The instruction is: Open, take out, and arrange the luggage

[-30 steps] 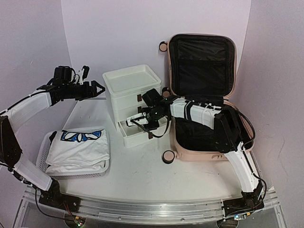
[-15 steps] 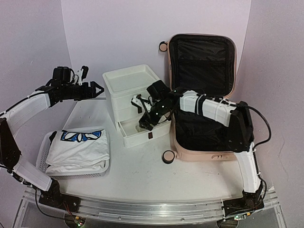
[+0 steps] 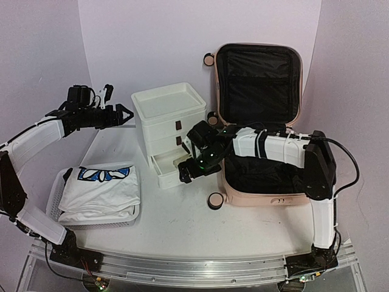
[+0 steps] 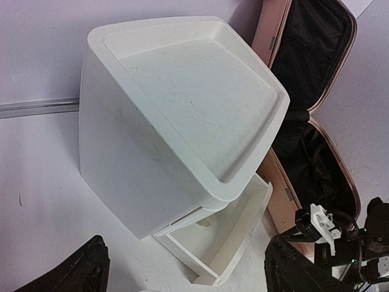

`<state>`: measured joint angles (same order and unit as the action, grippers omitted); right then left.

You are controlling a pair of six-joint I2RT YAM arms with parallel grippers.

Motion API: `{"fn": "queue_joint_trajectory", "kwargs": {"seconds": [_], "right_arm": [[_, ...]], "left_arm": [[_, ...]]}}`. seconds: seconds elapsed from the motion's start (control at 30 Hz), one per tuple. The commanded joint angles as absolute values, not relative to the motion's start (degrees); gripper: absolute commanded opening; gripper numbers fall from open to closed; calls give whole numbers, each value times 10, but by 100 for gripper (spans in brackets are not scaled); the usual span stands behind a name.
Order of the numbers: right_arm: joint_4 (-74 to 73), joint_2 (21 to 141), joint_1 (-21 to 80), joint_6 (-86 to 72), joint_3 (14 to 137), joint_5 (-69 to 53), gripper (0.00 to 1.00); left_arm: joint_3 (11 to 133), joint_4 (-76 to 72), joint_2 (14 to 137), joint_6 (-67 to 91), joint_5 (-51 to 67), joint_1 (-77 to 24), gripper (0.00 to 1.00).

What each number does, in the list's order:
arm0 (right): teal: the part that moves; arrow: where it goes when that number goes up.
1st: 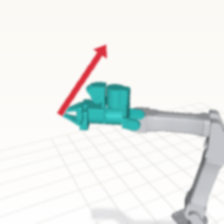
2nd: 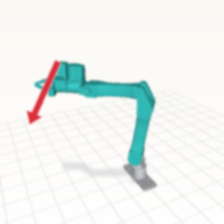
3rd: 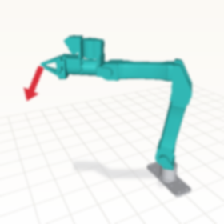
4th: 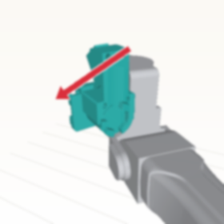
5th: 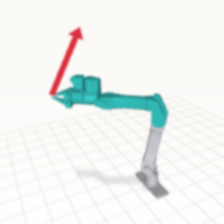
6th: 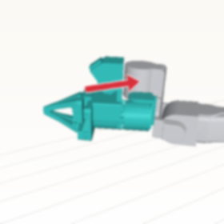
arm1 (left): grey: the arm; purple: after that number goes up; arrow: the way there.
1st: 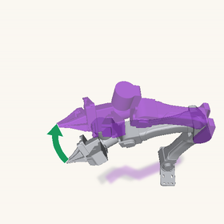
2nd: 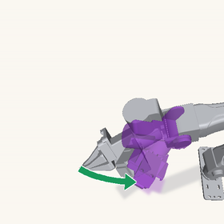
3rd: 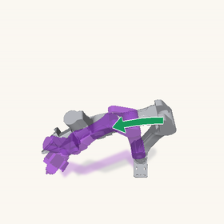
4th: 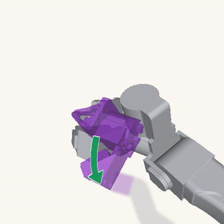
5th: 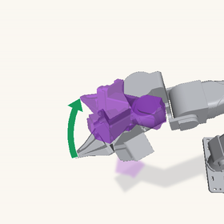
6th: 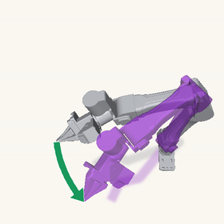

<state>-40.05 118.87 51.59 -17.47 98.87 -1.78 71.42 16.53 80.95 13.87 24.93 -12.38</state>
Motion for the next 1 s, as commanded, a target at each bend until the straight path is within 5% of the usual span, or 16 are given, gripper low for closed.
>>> {"fn": "queue_joint_trajectory", "kwargs": {"seconds": [0.0, 0.23, 0.97], "right_arm": [[-380, 1214, 509, -245, 1001, 55, 98], [-347, 1254, 510, -261, 1022, 174, 98], [16, 1380, 510, -187, 1062, 275, 98]], "left_arm": [[715, 152, 810, 150, 268, -126, 89], [715, 153, 804, 147, 264, -126, 89], [713, 153, 804, 153, 265, -125, 89]]}}
